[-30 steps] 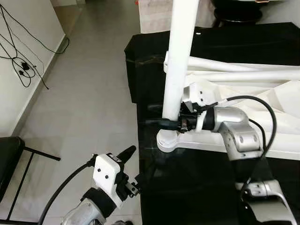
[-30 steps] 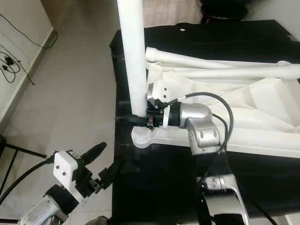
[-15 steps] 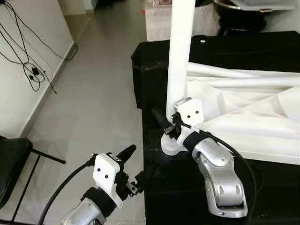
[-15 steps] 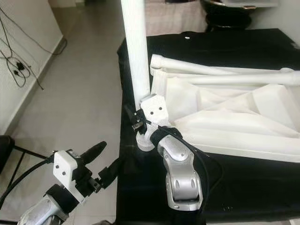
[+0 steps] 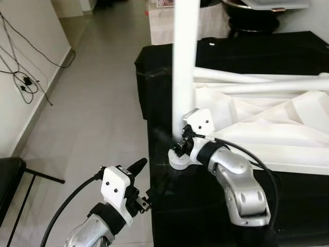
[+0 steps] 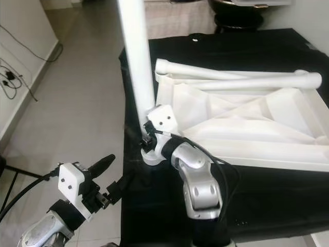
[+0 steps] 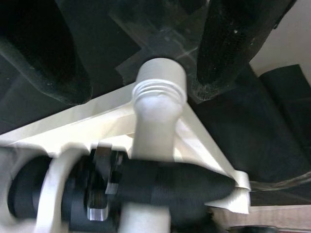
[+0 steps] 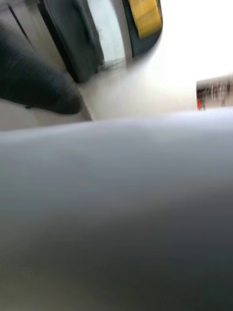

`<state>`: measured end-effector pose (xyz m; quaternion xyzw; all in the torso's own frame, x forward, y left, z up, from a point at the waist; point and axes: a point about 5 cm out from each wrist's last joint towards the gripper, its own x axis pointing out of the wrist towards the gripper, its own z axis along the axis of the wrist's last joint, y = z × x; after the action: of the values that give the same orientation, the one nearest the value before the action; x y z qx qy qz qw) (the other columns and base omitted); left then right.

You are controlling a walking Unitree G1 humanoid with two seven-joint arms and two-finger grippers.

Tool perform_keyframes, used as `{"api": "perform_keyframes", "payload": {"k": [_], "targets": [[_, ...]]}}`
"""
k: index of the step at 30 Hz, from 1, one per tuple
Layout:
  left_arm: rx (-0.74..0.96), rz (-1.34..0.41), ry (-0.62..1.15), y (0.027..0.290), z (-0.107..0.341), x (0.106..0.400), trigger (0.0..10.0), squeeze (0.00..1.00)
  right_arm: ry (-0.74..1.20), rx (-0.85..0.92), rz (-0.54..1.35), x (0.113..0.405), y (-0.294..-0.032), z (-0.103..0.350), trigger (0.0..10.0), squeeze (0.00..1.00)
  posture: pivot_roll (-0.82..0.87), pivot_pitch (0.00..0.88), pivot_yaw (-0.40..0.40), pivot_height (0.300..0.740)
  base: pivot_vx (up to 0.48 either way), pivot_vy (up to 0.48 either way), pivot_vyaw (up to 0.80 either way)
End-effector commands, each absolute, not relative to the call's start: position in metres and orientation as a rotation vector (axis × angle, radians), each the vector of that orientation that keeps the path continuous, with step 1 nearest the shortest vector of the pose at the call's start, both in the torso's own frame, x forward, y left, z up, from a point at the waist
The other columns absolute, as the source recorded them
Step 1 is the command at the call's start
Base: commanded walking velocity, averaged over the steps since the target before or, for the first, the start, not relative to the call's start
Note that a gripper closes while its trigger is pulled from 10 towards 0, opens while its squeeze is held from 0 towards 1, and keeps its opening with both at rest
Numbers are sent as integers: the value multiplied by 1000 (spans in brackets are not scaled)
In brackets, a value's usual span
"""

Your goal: Building children table

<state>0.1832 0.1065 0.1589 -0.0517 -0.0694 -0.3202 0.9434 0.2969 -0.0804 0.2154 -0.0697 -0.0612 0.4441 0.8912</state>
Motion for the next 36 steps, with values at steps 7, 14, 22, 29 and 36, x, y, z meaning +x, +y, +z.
{"api": "perform_keyframes", "payload": {"k": [7,14,22,29,36], "targets": [[-114,-658,-135,105,157,181,10000,0,-131,-224,1382,302,-86,223,10000,776,23,168,39,740,0,0,0],[-118,-660,-132,104,157,178,10000,0,-108,-209,1501,322,-87,235,10000,0,31,174,37,740,0,0,0],[-126,-665,-128,102,158,175,10000,0,-118,-102,1623,334,-86,243,0,0,35,176,38,740,0,0,0],[-127,-665,-127,103,159,175,10000,0,-122,-110,1634,337,-86,241,0,0,51,181,44,740,0,0,0],[-124,-661,-129,104,159,175,10000,0,-165,-67,1408,326,-100,227,0,0,47,187,30,740,0,0,0]]}}
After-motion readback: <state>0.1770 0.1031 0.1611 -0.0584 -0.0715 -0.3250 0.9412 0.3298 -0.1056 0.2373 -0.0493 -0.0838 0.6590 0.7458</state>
